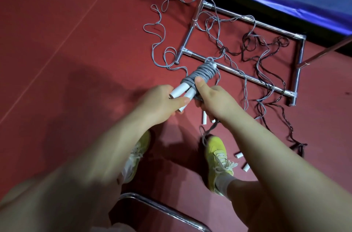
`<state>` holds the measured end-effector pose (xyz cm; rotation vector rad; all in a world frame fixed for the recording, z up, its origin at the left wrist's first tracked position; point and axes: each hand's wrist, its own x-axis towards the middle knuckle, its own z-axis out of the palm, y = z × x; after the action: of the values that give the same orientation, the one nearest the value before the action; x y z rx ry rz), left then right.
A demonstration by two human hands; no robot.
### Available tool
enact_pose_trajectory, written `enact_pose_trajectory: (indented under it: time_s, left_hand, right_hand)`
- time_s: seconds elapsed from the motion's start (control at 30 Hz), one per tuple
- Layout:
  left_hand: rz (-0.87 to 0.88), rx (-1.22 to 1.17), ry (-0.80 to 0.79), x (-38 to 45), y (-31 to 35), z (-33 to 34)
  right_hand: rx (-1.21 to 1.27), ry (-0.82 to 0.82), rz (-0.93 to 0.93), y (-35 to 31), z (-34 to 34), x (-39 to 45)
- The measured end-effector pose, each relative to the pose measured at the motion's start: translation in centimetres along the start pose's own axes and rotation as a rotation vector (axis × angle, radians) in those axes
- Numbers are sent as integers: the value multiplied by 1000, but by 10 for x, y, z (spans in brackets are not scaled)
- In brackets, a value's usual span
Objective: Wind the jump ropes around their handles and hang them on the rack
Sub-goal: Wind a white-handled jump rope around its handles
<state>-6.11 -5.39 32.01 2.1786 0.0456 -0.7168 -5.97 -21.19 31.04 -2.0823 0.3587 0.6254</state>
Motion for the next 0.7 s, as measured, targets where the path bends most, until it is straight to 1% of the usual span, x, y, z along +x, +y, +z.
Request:
enact_pose_trajectory:
  time_s: [0.07, 0.13, 0.3, 0.4, 0.47, 0.53, 0.7]
  left_hand:
    - [-6, -25, -12, 2, -1, -1]
    - [-19, -115, -62, 3, -2, -2]
    - [-146, -535, -243, -3, 11, -3]
    - [-219, -747, -427, -3, 10, -6]
    - [-230, -852, -524, -4, 12, -4]
    - [-264, -955, -566, -6, 16, -1]
    - [-231, -1034, -634, -6, 13, 1]
  right_hand:
    - [18, 19, -1, -1, 1, 0]
    - [84, 18, -10, -1, 2, 0]
    - [272, 52, -35, -1, -3, 4]
    - [367, 39, -77, 1, -5, 4]
    - [382, 18, -114, -1, -6, 1]
    - [377, 2, -156, 0, -6, 0]
    - [386, -17, -234, -1, -7, -2]
